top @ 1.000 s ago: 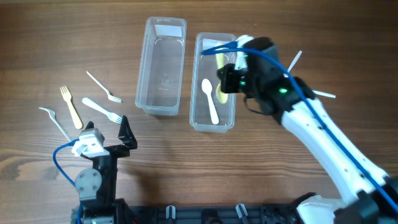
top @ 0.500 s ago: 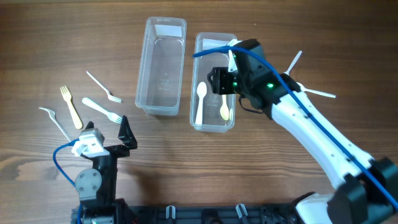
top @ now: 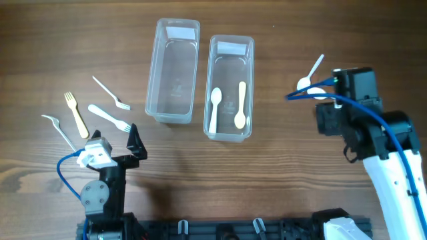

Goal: Pack container
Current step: 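Move the right gripper back and grasp another white spoon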

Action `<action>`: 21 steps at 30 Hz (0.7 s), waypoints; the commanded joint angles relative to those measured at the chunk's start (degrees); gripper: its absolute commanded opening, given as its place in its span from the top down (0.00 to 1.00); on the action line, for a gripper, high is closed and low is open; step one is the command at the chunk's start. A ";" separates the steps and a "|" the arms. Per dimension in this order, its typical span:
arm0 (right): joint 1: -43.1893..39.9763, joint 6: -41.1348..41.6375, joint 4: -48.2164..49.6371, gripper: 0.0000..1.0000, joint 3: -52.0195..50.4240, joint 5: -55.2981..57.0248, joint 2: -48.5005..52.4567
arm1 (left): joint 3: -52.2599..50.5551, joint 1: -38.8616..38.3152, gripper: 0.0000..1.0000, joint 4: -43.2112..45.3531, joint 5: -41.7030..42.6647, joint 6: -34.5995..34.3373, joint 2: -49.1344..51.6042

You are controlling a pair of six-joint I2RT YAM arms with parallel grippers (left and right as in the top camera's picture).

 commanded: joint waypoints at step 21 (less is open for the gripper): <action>-19.82 -14.51 5.22 0.21 -3.48 -16.52 17.42 | -0.44 -0.13 0.00 0.09 0.07 1.14 -0.42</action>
